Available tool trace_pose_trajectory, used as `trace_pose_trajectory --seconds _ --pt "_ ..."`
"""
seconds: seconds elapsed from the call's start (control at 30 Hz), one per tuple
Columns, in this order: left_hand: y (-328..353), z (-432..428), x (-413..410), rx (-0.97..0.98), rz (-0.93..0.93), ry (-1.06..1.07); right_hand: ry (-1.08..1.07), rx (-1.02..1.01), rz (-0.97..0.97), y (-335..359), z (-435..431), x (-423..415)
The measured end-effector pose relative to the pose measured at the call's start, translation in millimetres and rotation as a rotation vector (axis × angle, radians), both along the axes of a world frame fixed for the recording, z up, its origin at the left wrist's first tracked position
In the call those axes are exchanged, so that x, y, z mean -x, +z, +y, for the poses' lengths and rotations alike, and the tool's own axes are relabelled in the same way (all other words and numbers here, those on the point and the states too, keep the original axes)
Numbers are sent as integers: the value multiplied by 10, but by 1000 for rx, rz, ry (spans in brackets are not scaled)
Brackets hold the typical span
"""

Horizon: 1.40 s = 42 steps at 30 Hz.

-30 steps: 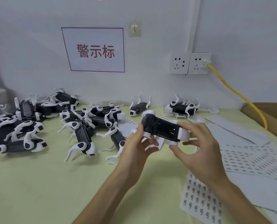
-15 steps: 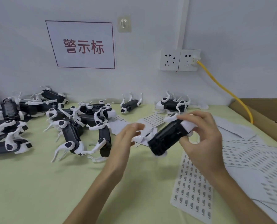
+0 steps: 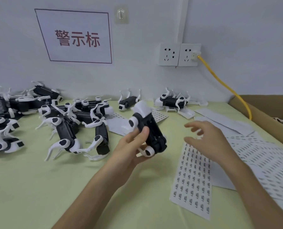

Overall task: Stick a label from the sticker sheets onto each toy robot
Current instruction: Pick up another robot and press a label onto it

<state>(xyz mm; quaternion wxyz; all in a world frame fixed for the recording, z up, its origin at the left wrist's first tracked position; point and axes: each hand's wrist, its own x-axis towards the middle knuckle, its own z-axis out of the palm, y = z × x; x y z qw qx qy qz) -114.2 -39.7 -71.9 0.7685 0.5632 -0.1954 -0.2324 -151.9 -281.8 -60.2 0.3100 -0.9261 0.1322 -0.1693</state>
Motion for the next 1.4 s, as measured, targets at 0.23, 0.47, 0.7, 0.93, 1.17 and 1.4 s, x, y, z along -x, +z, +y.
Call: trace_pose_trajectory --seconds 0.23,0.47,0.7,0.93,1.17,1.4 --pt "7 -35 7 28 127 25 -126 172 425 -55 -178 -30" --pt "-29 -2 -36 188 294 -65 -12 -115 26 -34 -160 -28" --pt "3 -16 -75 96 273 146 107 -227 -72 -44 -115 -64" --pt "7 15 -75 120 477 76 -97 170 -9 -166 -154 -70" --pt "-61 103 -187 236 624 43 -88 27 -198 -165 -11 -97" --pt "-66 52 -222 230 470 149 2 -302 -38 -73 432 -455"
